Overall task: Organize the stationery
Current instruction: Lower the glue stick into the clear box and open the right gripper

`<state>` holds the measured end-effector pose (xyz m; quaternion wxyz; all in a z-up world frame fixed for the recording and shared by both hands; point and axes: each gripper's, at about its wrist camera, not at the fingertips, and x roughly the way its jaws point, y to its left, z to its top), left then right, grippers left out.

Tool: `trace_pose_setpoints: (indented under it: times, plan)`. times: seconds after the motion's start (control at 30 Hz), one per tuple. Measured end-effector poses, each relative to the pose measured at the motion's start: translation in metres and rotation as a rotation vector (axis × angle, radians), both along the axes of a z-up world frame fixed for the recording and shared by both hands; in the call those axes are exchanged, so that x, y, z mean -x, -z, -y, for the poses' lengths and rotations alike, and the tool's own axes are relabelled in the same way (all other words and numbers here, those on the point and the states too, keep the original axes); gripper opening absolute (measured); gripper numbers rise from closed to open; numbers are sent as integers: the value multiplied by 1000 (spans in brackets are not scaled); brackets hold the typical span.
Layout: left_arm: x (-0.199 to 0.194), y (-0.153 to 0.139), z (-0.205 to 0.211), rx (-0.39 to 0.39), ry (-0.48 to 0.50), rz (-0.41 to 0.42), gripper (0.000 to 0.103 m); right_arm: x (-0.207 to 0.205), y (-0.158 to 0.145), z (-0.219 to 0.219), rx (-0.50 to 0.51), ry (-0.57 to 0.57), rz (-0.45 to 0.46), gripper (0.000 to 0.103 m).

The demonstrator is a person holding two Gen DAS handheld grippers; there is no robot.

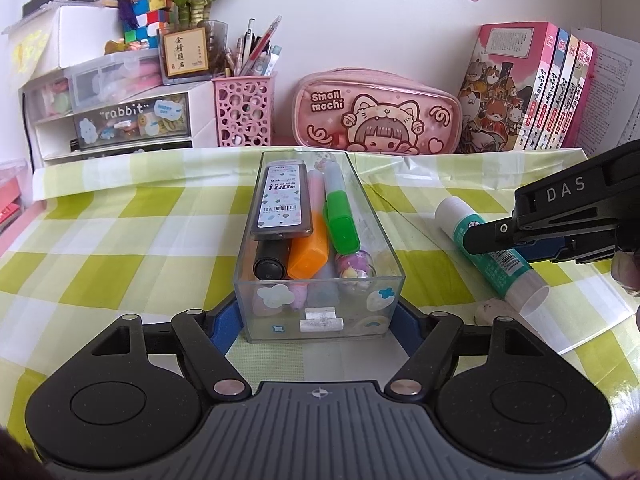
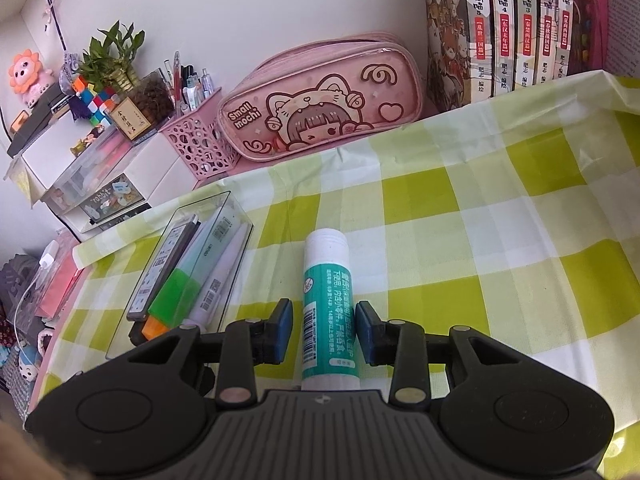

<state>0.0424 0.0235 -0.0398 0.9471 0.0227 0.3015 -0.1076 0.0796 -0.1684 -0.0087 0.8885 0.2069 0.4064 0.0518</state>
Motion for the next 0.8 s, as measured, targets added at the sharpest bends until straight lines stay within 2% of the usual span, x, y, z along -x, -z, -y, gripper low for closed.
trace_pose_setpoints:
  times: [0.1,0.33,0.57,0.8]
  plan:
    - [0,0,0,-1,0,0,74,-3,2,1,-14,6,-7,46]
    - [0,0,0,2,-1,0,74,-7,3,-4,-37,9,-10,45]
    - [0,0,0,1,-2,1,74,-14,-5,-5,-183,14,-24,44]
    - [0,0,0,5,-1,1,74,-25,-17,-12,-207,26,-14,44]
